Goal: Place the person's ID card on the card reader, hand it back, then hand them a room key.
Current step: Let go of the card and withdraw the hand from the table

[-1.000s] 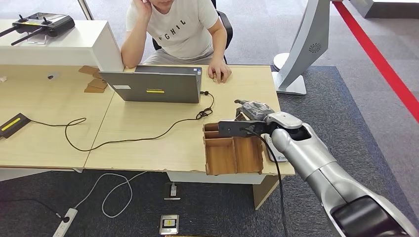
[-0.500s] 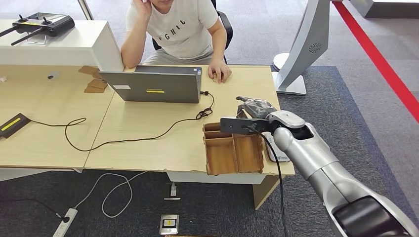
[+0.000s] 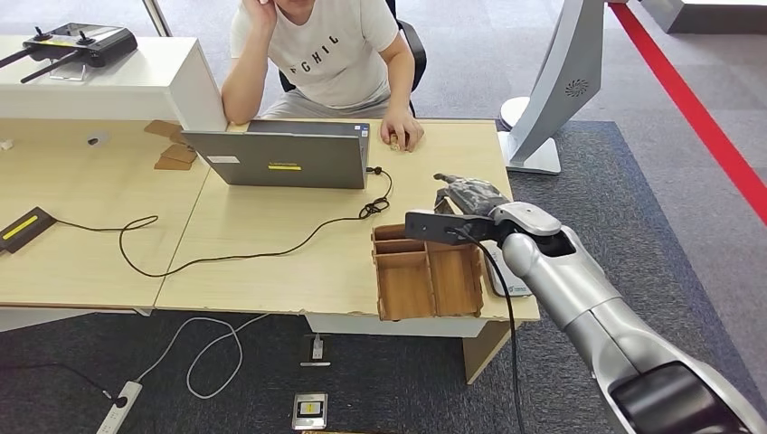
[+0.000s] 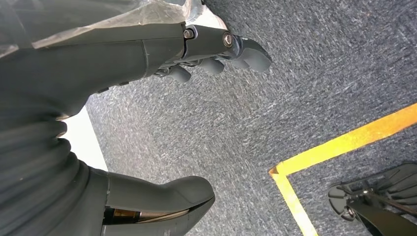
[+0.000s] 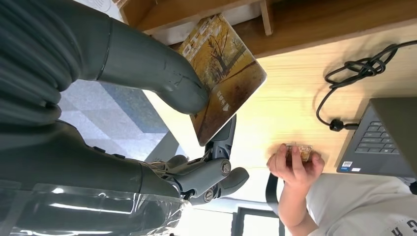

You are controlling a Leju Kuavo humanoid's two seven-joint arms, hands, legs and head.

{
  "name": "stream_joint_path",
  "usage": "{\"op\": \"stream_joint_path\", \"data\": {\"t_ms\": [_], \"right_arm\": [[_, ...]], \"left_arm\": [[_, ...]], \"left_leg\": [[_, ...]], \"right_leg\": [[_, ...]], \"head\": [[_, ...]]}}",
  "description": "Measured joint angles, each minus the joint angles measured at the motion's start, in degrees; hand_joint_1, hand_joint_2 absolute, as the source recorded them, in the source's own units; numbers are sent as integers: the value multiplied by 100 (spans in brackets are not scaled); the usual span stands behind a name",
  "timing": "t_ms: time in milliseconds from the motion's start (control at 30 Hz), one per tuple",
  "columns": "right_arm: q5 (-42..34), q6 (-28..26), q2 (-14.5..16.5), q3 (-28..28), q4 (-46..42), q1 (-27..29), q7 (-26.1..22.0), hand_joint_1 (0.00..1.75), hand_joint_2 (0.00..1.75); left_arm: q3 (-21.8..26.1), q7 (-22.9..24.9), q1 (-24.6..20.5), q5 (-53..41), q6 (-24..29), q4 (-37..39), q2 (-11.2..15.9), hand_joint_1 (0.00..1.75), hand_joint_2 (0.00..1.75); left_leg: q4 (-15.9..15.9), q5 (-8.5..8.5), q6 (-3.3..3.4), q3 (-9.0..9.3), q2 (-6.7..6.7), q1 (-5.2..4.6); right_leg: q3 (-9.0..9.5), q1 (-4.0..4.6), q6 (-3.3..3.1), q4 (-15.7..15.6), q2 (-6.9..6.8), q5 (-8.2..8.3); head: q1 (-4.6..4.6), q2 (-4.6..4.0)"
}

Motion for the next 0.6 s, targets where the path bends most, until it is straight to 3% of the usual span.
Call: {"op": "stream_joint_path", "data": {"t_ms": [600], "right_arm": [[19,-377,-35,-158,-82,-4,-120,175,175]], "left_arm": [[0,-2,1,35,2,0,-2,0,175]], "left_leg": [[0,0,0,0,0,0]], "right_leg": [[0,0,0,0,0,0]], "head": [[-1,1]]}}
